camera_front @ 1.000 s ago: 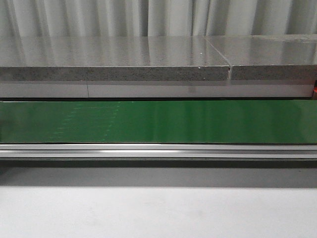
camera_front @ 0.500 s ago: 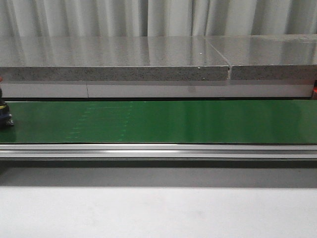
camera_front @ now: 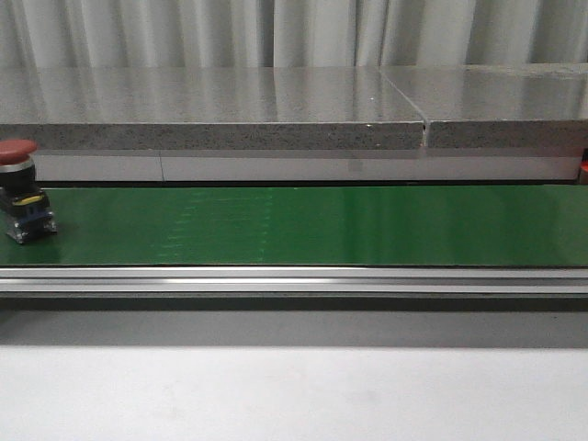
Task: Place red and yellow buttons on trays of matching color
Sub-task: 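Grasp a yellow button with the left gripper and lower it onto the belt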
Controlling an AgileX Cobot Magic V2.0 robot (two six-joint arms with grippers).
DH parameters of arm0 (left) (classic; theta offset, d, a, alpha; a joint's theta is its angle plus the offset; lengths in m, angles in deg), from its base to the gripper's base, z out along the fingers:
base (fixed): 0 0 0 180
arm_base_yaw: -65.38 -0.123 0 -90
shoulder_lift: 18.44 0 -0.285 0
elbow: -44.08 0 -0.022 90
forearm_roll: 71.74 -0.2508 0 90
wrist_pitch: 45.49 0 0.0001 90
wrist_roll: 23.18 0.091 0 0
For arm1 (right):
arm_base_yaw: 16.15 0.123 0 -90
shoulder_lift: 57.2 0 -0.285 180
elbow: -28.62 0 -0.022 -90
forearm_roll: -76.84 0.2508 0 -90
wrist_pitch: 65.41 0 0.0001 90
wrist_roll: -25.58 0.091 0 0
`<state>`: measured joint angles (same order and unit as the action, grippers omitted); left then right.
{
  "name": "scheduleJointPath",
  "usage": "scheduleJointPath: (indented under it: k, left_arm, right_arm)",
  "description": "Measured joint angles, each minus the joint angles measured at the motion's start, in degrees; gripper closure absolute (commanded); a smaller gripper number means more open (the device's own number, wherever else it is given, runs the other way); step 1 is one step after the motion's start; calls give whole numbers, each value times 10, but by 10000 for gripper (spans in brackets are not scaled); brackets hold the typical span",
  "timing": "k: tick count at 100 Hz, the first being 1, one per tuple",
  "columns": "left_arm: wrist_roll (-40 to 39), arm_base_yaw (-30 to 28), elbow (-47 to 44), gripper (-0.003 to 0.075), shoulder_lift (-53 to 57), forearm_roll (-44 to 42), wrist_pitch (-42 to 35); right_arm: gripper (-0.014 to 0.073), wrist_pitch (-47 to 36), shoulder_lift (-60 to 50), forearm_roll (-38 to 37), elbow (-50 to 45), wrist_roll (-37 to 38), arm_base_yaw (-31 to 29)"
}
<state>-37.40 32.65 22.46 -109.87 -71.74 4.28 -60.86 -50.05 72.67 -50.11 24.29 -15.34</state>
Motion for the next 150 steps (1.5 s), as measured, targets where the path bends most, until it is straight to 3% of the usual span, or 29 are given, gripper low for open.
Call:
scheduleJointPath:
  k: [45, 93, 103, 132, 150]
  left_arm:
    - [0, 0, 61, 225, -90, -28, 2]
    - [0, 0, 65, 234, -153, -30, -22]
    - [0, 0, 65, 316, -156, -31, -30]
    - [0, 0, 66, 727, -156, -33, -30]
    - [0, 0, 66, 739, -142, -30, 4]
  right_arm:
    - [662, 0, 0, 0, 0, 0, 0]
    - [662, 0, 0, 0, 0, 0, 0]
    - [662, 0, 0, 0, 0, 0, 0]
    - [662, 0, 0, 0, 0, 0, 0]
    - [662, 0, 0, 0, 0, 0, 0]
